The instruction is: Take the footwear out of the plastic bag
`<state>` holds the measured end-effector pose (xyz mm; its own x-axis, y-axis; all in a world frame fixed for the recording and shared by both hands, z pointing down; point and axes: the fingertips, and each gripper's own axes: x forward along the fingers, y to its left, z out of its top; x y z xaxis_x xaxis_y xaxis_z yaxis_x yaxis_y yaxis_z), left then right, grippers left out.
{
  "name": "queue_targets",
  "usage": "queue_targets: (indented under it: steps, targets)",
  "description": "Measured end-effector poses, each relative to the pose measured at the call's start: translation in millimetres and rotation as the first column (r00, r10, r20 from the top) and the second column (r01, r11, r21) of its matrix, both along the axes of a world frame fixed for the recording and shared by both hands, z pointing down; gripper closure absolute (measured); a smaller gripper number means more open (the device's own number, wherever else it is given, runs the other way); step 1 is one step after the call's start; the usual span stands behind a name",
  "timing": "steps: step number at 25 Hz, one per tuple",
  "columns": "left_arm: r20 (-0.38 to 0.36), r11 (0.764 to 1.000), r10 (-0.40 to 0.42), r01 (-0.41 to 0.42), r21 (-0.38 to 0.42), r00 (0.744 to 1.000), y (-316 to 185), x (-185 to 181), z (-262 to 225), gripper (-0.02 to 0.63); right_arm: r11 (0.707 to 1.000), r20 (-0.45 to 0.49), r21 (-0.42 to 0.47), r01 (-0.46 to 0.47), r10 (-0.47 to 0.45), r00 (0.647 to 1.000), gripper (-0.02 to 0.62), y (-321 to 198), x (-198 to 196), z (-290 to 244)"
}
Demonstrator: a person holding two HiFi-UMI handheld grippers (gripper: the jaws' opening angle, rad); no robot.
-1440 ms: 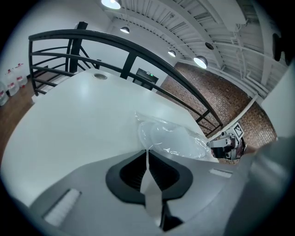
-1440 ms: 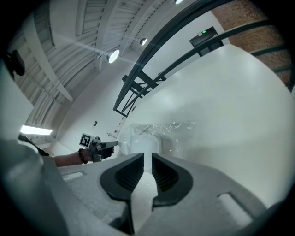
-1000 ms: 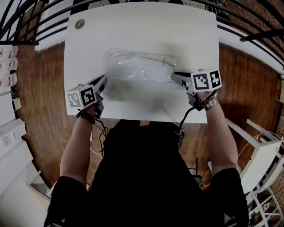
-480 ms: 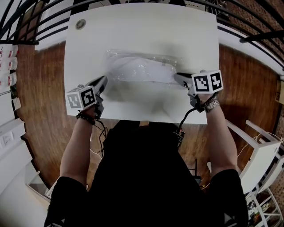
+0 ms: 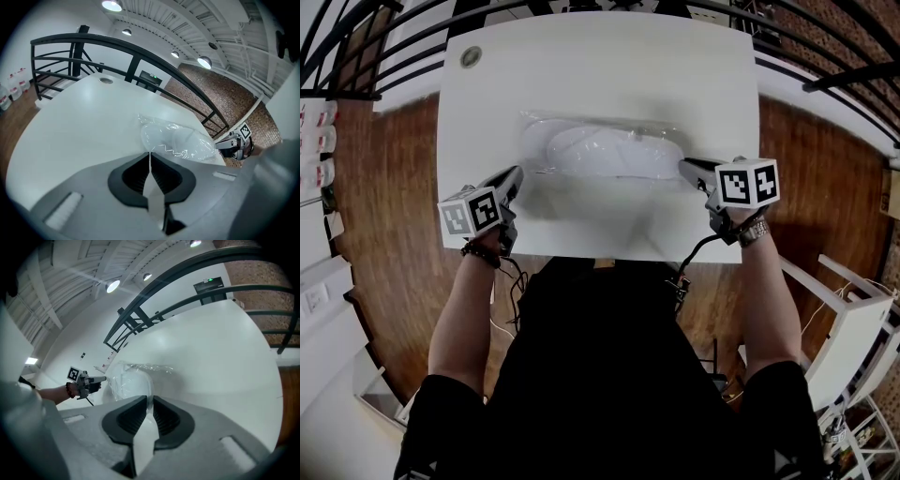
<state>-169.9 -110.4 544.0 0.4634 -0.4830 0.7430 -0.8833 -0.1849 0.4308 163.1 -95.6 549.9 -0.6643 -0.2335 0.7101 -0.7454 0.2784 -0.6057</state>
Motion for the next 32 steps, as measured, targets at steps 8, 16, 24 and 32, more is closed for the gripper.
queue_targets:
  steps: [8, 16, 24, 32]
  targets:
    - [0.01, 1.0, -0.022, 0.021, 0.006, 1.0, 0, -14, 1, 0.578, 0.999, -0.025, 0.01, -0.052, 0.052, 0.998, 0.563, 2, 21, -5]
    - [0.01, 0.999, -0.036, 0.036, -0.009, 0.999, -2, -36, 2, 0.578, 0.989, -0.038, 0.007, -0.148, 0.148, 0.988, 0.566, 2, 42, -8]
    - [0.006, 0.999, -0.03, 0.03, -0.011, 1.0, 1, -37, 3, 0.578, 0.961, -0.045, 0.006, -0.277, 0.277, 0.96, 0.566, 17, 81, -9]
    - [-0.007, 1.0, -0.019, 0.018, -0.022, 1.0, 3, -38, 3, 0.578, 0.92, -0.062, 0.009, -0.392, 0.392, 0.918, 0.566, 33, 111, -8]
